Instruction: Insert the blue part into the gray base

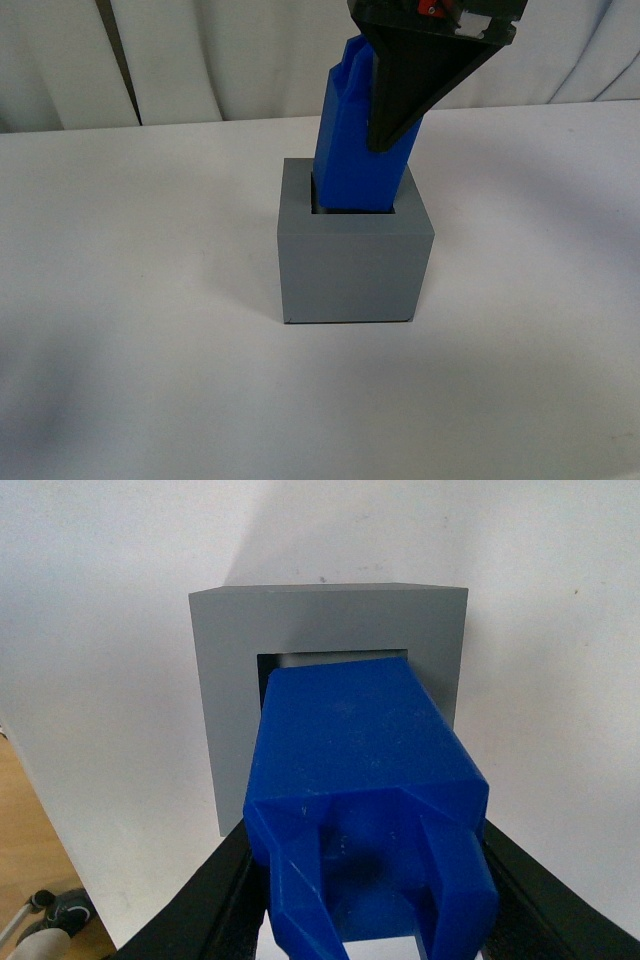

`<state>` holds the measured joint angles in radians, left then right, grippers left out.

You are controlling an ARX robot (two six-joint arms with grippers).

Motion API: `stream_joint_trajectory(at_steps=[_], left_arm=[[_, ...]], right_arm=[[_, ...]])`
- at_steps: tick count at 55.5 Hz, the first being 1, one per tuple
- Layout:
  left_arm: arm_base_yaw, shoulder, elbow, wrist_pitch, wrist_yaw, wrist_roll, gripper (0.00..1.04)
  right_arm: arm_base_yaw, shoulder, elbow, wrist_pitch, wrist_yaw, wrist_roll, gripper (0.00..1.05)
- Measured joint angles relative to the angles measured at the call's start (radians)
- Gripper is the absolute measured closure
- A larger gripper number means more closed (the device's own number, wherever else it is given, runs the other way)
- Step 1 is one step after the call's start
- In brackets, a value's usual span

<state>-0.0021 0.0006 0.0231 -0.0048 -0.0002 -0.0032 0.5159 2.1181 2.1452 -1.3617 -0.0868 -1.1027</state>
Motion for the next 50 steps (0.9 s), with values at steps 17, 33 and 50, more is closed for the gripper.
stream_joint_trajectory(at_steps=[17,33,50], left_arm=[[0.000,0.000,0.000,0.000,0.000,0.000,0.06],[0.000,0.000,0.000,0.000,0.000,0.000,0.06],[0.000,0.000,0.000,0.000,0.000,0.000,0.06]], right_arm=[[0.004,0.015,0.013,-0.008,0.007,-0.001,0.57],[0.004,0.015,0.013,-0.006,0.017,-0.004,0.57],[0.003,0.015,0.008,0.002,0.026,-0.010,0.57]])
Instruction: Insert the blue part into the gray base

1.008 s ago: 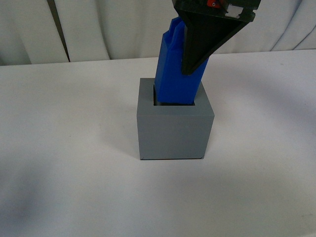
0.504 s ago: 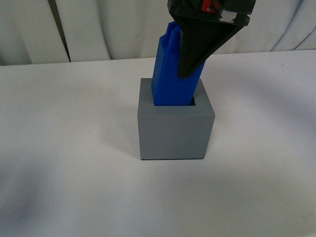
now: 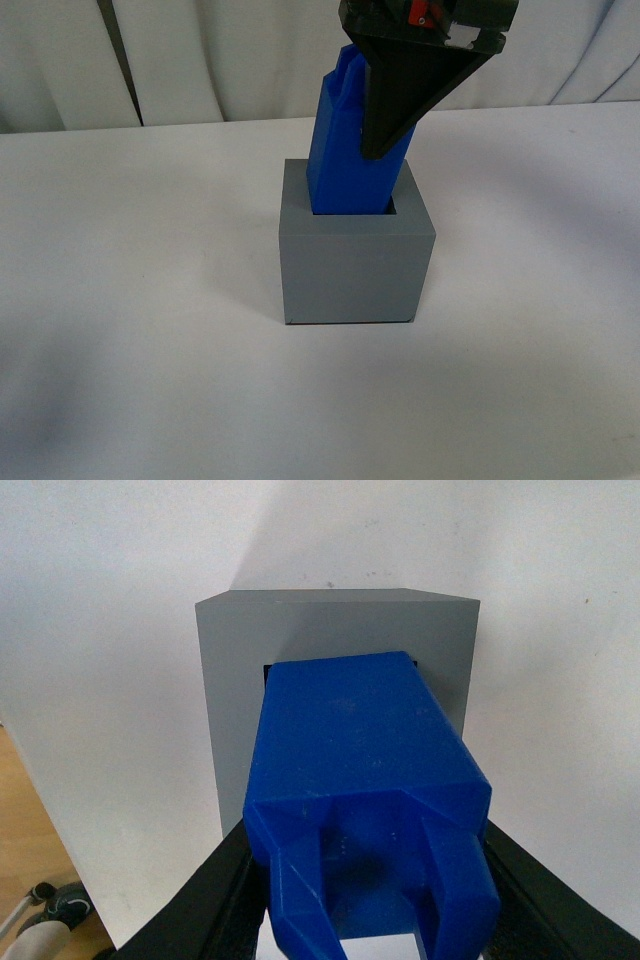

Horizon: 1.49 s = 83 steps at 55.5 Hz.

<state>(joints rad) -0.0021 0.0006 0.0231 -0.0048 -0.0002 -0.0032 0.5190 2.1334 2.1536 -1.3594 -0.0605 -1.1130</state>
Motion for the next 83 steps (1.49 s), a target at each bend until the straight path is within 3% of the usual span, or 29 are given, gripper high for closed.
stream_joint_trajectory(at_steps=[83], left_arm=[[0.000,0.000,0.000,0.000,0.000,0.000,0.06]], right_arm=[[0.000,0.005,0.003,-0.013,0.024,-0.009,0.54]])
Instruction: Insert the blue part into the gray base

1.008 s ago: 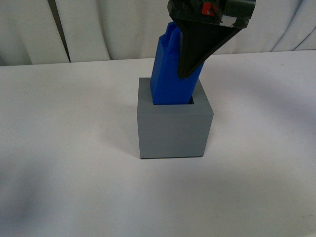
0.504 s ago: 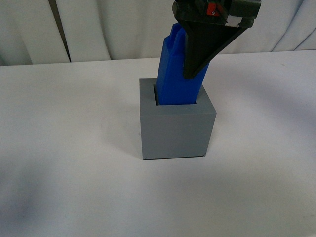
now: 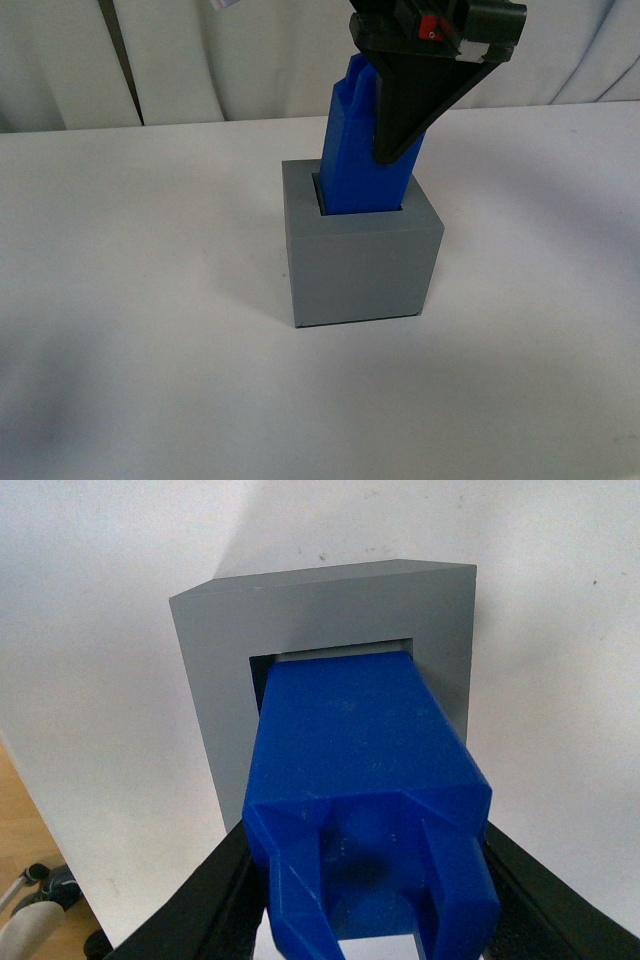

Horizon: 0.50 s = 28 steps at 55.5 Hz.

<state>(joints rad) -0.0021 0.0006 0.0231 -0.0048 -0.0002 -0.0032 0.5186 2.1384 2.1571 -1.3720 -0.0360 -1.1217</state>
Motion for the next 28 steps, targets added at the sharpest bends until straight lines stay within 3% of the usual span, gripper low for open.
stream_joint_trajectory(at_steps=[18,28], left_arm=[[0.000,0.000,0.000,0.000,0.000,0.000,0.06],[0.000,0.000,0.000,0.000,0.000,0.000,0.06]], right_arm=[[-0.006,0.001,0.051,-0.013,-0.090,0.023,0.05],[-0.019,-0.016,0.066,-0.020,-0.141,0.024,0.07]])
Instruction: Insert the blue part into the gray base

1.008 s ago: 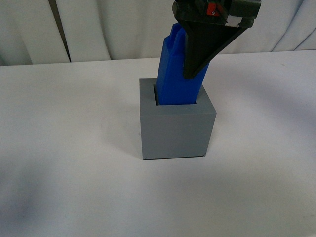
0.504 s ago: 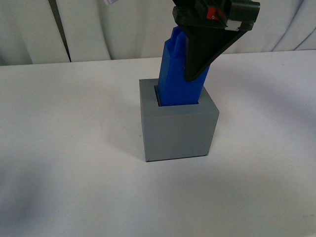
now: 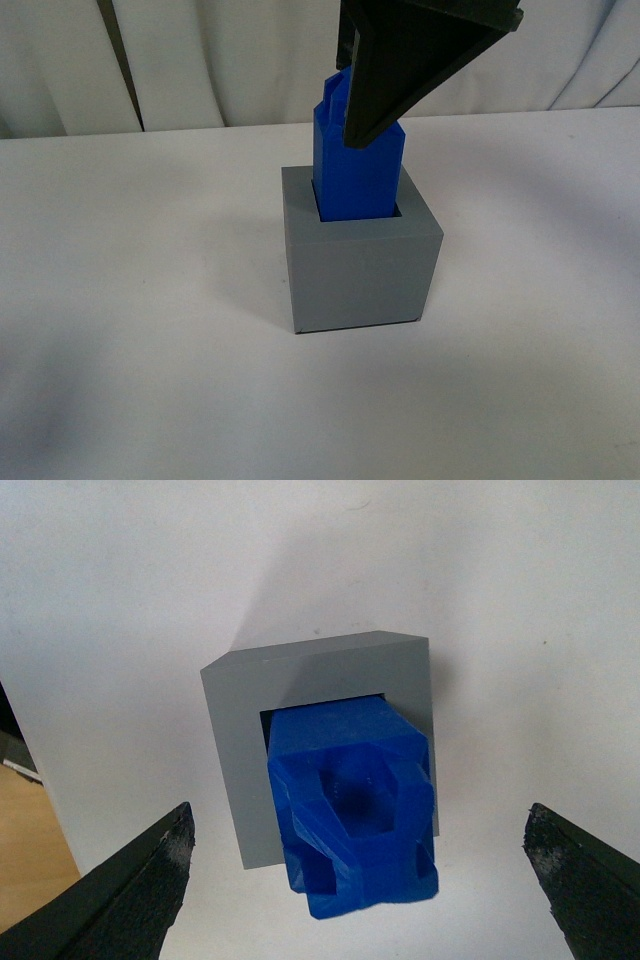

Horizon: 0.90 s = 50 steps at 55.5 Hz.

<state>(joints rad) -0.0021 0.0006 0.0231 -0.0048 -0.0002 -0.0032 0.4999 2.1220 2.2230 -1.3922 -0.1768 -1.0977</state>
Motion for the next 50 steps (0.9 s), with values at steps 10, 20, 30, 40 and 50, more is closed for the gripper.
stream_joint_trajectory(at_steps=[10,20,30,40,50], left_arm=[[0.000,0.000,0.000,0.000,0.000,0.000,0.06],[0.000,0.000,0.000,0.000,0.000,0.000,0.06],[0.000,0.000,0.000,0.000,0.000,0.000,0.06],[0.000,0.000,0.000,0.000,0.000,0.000,0.06],[0.000,0.000,0.000,0.000,0.000,0.000,0.06]], right_arm=[[-0.040,-0.103,-0.064,0.046,-0.076,0.000,0.07],[-0.102,-0.287,-0.251,0.145,-0.179,-0.001,0.07],[-0.184,-0.537,-0.629,0.412,-0.354,0.071,0.07],[-0.261,-0.710,-0.911,0.656,-0.479,0.241,0.07],[-0.260,-0.716,-0.942,0.688,-0.447,0.302,0.08]])
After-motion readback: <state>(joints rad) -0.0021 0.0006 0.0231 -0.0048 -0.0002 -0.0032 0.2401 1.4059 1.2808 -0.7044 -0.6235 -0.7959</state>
